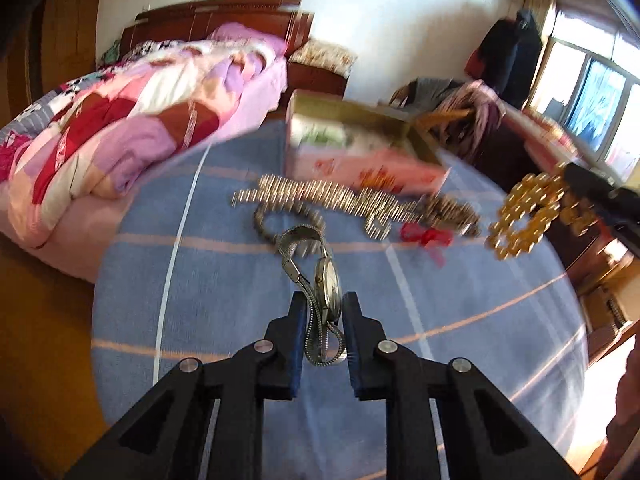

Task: Organize jewelry
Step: 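Carry the watch and gold beads over the tin and release both into it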

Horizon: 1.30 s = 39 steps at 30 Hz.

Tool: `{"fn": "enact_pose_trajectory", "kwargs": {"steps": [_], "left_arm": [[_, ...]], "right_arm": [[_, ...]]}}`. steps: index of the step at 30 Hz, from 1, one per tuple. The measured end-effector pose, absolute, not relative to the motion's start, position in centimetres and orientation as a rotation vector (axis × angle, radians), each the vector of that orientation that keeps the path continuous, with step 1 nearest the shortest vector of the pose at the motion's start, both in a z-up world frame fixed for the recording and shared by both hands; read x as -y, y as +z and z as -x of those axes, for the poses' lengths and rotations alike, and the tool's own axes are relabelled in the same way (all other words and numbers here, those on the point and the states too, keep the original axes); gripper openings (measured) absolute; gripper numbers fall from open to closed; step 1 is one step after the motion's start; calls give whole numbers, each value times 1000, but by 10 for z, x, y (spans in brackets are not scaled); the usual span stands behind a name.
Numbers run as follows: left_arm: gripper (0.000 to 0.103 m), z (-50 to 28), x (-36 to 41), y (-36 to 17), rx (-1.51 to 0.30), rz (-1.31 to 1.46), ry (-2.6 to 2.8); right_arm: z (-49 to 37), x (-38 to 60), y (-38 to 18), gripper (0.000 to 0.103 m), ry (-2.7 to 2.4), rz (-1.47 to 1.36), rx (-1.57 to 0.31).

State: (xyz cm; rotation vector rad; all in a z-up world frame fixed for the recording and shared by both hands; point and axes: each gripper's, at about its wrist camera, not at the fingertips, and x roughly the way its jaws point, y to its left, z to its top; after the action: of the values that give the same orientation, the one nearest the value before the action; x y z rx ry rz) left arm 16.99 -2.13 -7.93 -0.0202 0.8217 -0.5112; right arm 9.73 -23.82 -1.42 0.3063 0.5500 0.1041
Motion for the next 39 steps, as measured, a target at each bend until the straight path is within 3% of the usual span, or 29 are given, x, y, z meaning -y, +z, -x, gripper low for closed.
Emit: {"fn": "enact_pose_trajectory", "kwargs": {"steps": [8, 17, 36, 38, 39], "left_arm": [[17, -191, 40, -38, -702, 65, -575], [17, -250, 74, -29, -656, 80, -578], [18, -338, 136, -75, -714, 69, -572], [18, -340, 138, -78, -729, 53, -553], [18, -342, 139, -80, -739, 49, -540]], "right_arm": [[-118, 254, 9, 14, 82, -302, -478], [-174, 268, 13, 14, 56, -309, -437], [-286, 295, -65, 14, 0, -396, -567], [-287, 293, -67, 15, -13, -369, -565], [-284, 293, -67, 21, -33, -356, -553]]}}
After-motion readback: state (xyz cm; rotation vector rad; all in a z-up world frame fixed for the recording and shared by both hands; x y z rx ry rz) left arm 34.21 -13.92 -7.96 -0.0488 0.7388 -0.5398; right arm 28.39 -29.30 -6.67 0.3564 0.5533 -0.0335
